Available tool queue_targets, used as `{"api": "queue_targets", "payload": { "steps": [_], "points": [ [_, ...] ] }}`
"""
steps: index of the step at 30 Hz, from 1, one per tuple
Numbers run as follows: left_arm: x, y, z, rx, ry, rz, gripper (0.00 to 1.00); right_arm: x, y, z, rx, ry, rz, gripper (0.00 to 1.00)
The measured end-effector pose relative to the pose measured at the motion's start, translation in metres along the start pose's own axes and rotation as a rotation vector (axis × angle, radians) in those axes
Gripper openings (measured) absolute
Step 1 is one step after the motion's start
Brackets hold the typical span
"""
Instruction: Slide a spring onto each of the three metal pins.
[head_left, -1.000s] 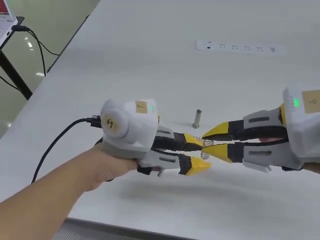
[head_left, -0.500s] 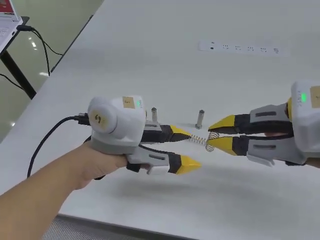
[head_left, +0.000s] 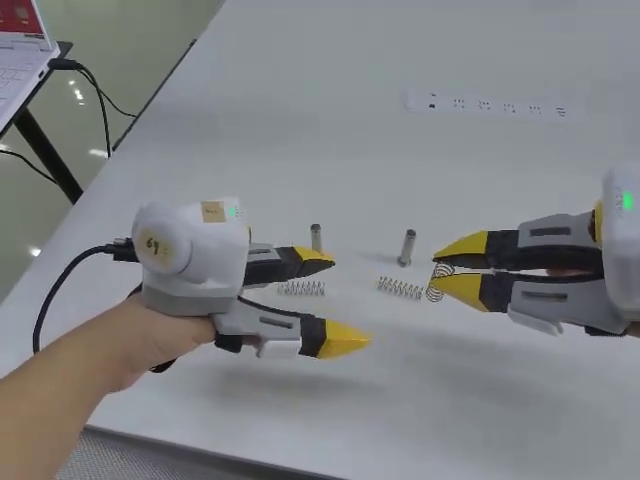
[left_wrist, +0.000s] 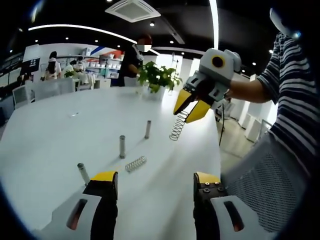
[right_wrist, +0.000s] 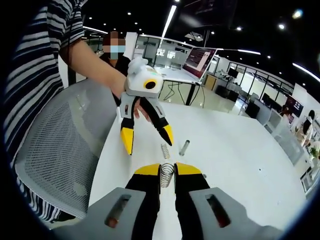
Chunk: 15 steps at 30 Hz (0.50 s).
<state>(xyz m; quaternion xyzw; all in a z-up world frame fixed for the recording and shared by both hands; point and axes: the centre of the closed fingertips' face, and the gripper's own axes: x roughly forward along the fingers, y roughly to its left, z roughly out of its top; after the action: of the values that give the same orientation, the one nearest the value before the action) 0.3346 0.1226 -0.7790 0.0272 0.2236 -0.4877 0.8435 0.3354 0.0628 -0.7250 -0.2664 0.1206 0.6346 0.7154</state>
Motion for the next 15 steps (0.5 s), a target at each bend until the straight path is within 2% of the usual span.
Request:
{"api": "queue_targets", "payload": {
  "steps": [6, 9, 15],
  "points": [
    [-0.016, 0.012, -0.004, -0.021, 0.001, 0.036, 0.63, -0.001, -0.004, -0.001, -0.002, 0.003, -0.009, 0.07],
    [-0.020, 0.014, -0.005, -0.027, -0.001, 0.045, 0.66, -0.001, -0.005, -0.002, 0.000, 0.003, -0.015, 0.07],
    [-0.029, 0.020, -0.007, -0.025, -0.007, 0.078, 0.80, -0.002, -0.008, -0.005, 0.006, 0.008, -0.030, 0.07]
  ]
}}
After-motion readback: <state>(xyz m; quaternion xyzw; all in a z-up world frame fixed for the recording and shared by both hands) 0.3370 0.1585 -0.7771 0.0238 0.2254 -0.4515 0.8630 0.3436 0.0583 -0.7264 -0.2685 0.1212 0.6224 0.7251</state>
